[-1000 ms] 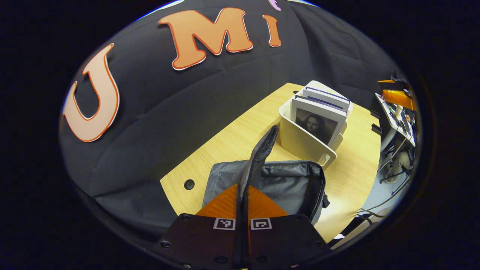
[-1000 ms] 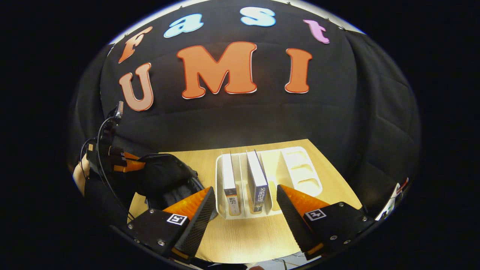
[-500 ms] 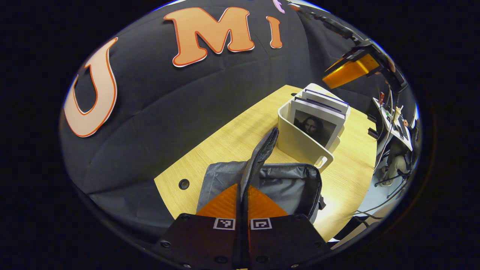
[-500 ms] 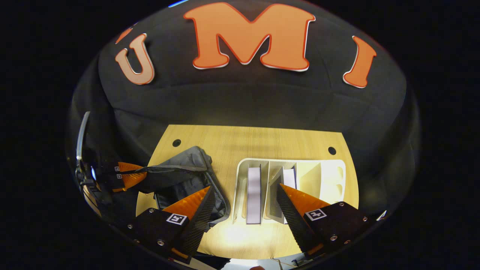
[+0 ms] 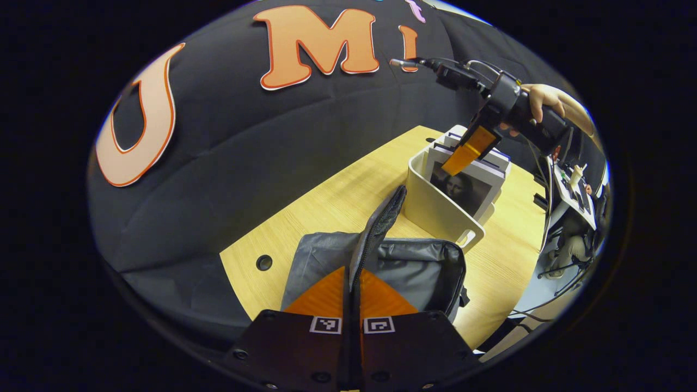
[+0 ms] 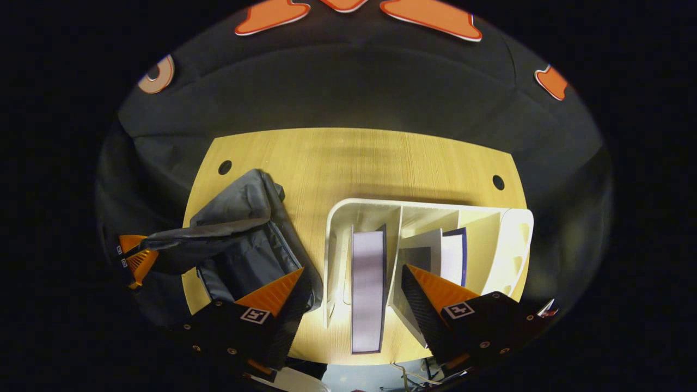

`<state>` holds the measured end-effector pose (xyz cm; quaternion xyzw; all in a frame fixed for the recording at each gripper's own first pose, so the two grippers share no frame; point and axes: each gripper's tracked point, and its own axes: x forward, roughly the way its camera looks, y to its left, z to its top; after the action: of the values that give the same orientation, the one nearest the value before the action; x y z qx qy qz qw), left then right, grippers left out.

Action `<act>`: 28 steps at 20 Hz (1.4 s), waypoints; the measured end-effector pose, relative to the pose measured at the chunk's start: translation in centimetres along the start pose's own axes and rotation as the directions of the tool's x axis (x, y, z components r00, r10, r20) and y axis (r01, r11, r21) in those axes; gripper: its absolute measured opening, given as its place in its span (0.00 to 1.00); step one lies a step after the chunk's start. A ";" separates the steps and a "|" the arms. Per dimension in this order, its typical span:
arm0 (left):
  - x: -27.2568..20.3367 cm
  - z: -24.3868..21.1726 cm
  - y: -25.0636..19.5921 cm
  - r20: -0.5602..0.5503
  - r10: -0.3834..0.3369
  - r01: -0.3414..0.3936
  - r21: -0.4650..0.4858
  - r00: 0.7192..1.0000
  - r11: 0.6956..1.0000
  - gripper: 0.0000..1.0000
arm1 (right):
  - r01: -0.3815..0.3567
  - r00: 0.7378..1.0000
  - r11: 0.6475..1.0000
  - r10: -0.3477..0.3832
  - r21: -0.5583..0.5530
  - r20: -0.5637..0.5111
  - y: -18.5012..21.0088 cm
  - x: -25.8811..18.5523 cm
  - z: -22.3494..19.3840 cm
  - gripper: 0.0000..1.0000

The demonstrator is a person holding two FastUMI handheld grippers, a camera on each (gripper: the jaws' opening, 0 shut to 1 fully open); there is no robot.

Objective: Open the schoolbag, grab two books from the bookshelf and put them into the schoolbag.

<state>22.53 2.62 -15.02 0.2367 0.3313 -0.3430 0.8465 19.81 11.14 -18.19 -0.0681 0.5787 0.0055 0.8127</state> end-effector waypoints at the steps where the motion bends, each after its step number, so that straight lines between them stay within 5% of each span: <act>1: 0.1 0.0 0.0 -0.002 -0.003 0.003 -0.001 1.000 1.000 0.01 | 0.004 1.000 1.000 -0.004 0.008 -0.015 -0.2 0.7 -0.4 0.99; 4: 0.1 -0.2 0.3 -0.009 -0.003 0.003 -0.007 1.000 1.000 0.01 | -0.009 0.999 1.000 0.010 0.025 -0.051 0.0 2.1 -1.4 0.92; 6: 0.3 -0.2 0.2 -0.012 -0.006 0.006 -0.008 1.000 1.000 0.01 | -0.005 0.998 0.999 0.007 0.032 -0.061 0.0 2.5 -1.9 0.78; 9: 0.4 -0.1 0.1 -0.017 -0.011 0.011 -0.009 1.000 1.000 0.01 | 0.011 0.998 0.998 -0.007 0.064 -0.054 -0.5 3.0 -2.1 0.43; 10: 0.5 -0.1 0.1 -0.019 -0.012 0.012 -0.011 1.000 1.000 0.01 | 0.015 0.998 0.997 -0.011 0.072 -0.055 -0.5 2.7 -2.1 0.39; 21: 0.4 -0.4 -0.3 -0.008 -0.040 0.040 0.007 0.999 0.999 0.01 | 0.060 0.985 0.991 -0.078 0.122 0.154 0.4 -11.8 0.4 0.35; 28: 0.5 -0.6 0.1 0.002 -0.011 0.011 0.032 1.000 0.999 0.01 | -0.050 0.924 0.981 -0.026 0.185 0.383 1.7 -23.2 -0.9 0.33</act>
<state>22.69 2.81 -15.76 0.2481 0.3264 -0.3532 0.8410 11.19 14.35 3.21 0.0164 0.4070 -0.0321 0.9127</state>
